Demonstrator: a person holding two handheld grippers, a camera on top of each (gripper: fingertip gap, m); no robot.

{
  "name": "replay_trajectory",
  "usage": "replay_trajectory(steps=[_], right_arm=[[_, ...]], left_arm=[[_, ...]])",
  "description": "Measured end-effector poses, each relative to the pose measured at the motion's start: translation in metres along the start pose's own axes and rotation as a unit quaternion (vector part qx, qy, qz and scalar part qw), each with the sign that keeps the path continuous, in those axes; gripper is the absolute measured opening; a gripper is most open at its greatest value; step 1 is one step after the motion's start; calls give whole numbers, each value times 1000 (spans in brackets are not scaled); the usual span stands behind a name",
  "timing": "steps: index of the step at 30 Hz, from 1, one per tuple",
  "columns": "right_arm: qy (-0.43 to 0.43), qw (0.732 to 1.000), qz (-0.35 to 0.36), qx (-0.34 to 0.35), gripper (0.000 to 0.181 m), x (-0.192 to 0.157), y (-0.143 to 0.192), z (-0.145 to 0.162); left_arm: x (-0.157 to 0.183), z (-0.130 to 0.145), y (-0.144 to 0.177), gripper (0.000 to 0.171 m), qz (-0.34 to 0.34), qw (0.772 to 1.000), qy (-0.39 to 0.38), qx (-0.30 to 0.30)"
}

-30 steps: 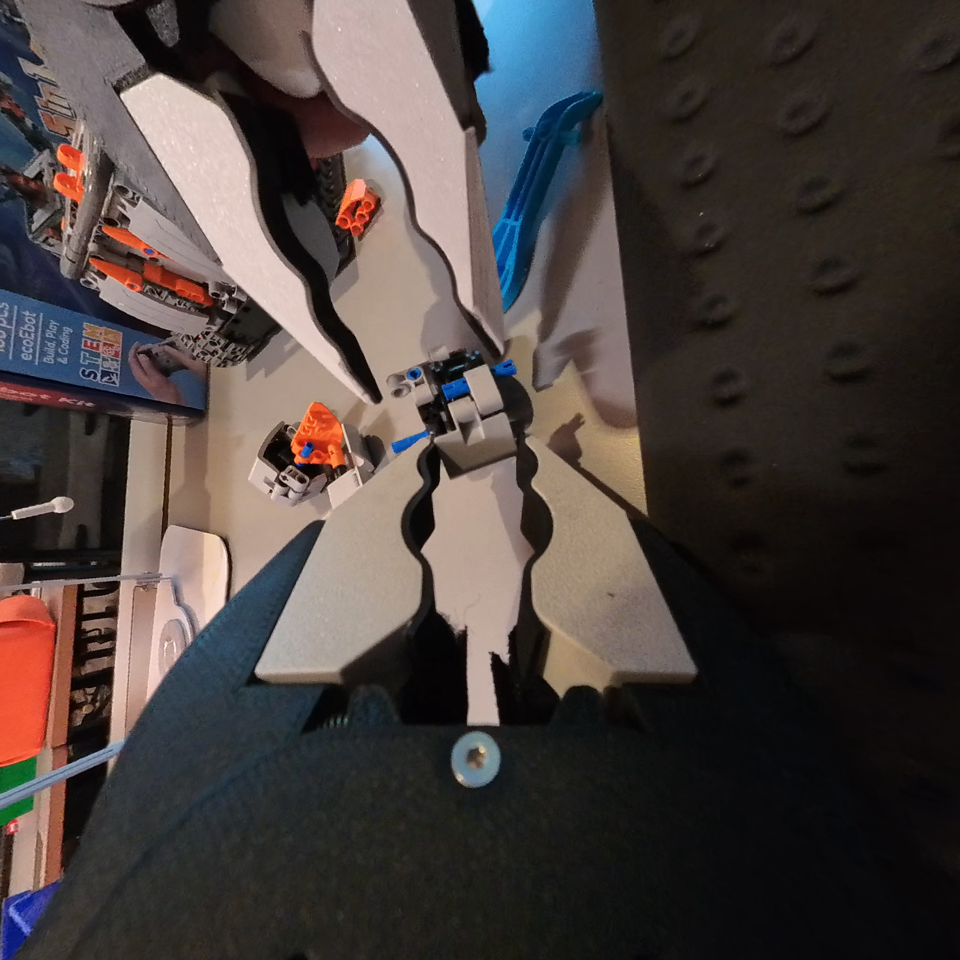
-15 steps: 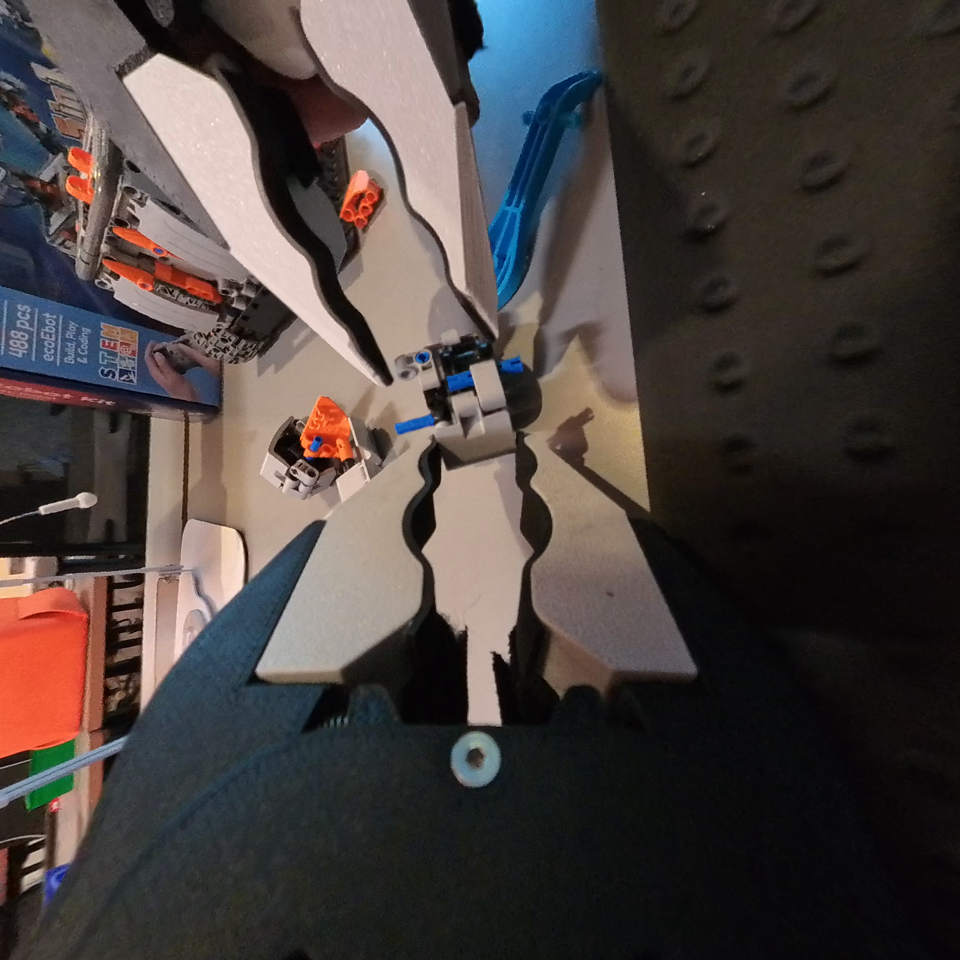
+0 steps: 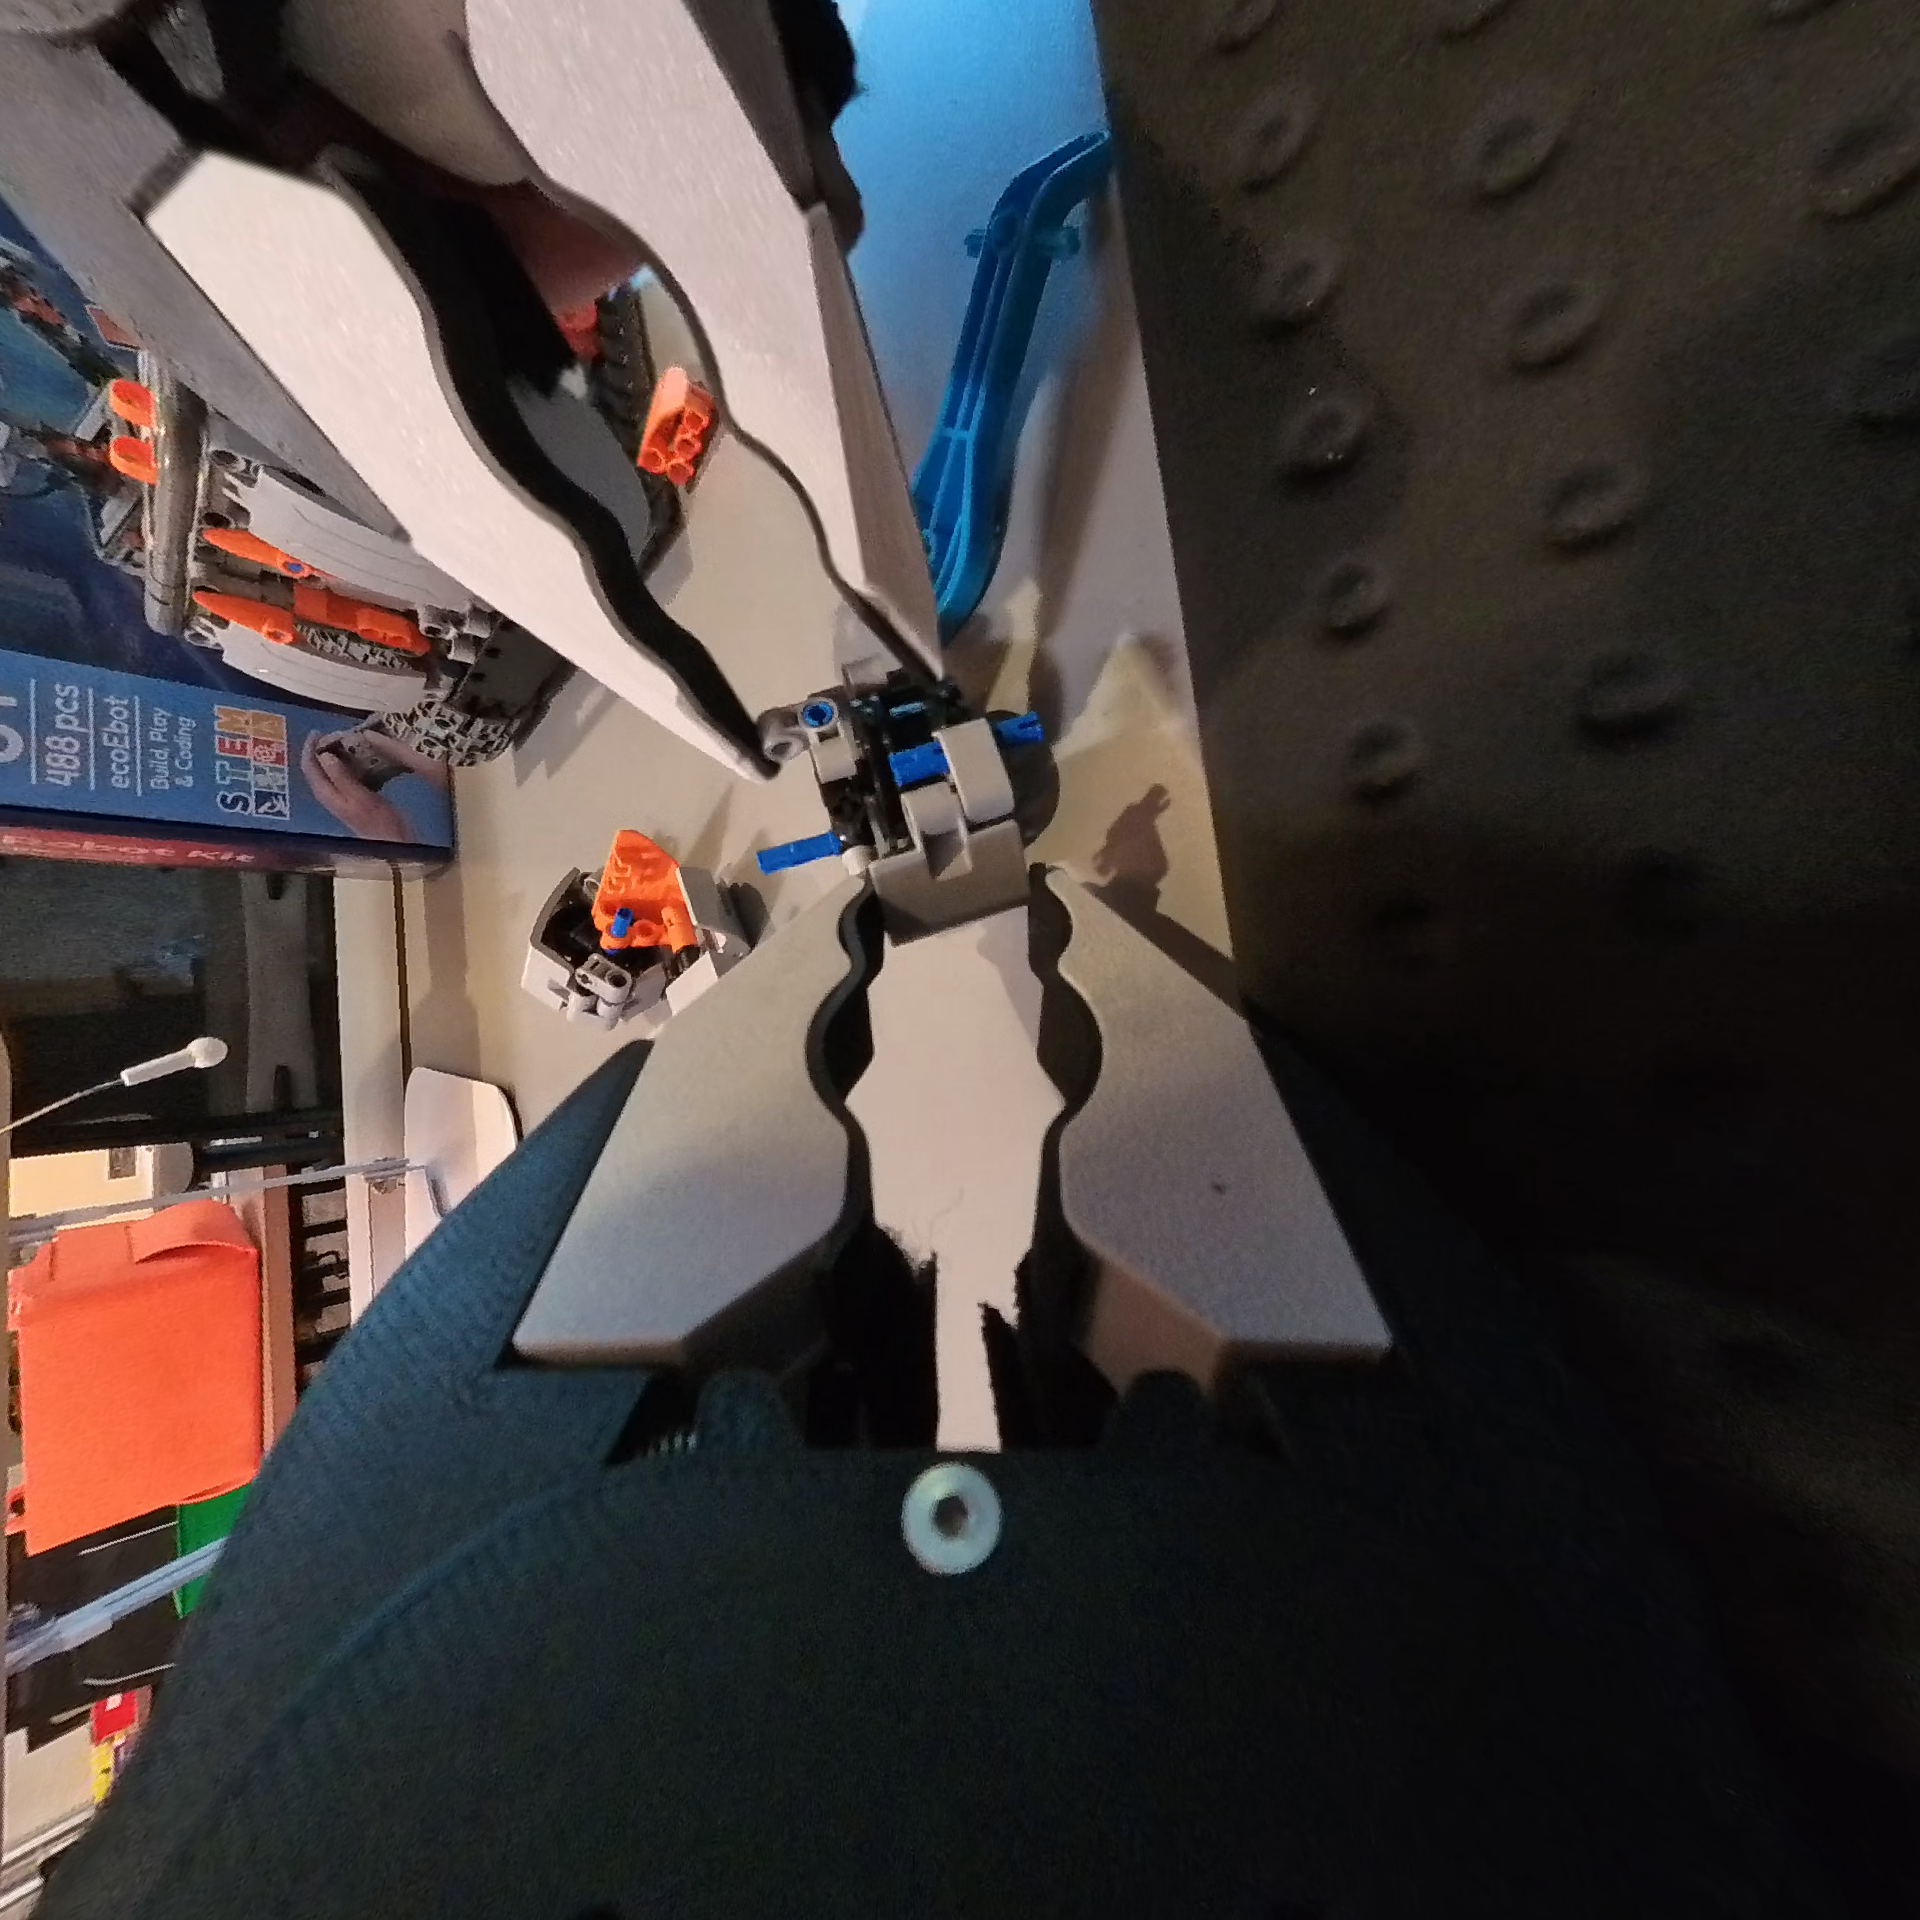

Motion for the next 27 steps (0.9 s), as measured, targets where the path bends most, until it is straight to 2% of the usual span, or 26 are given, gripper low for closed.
replay_trajectory(steps=[14,20,27], right_arm=[[17,1000,2,3,24,-2,6,1],[17,1000,14,4,11,1,7,2],[15,1000,12,-3,7,3,10,6]], left_arm=[[0,-2,0,25,0,1000,2,1],[0,-2,0,25,1,1000,5,6],[-1,-2,0,25,3,1000,10,7]])
Point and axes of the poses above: each gripper's, where its closed fingertips meet, y back along the fingers, z out of its underside, x = y × z across the jaws, the point moved 2 cm from there along y, back along the fingers, and after that the axes turned 7 degrees about -y, right-handed, at the moved point
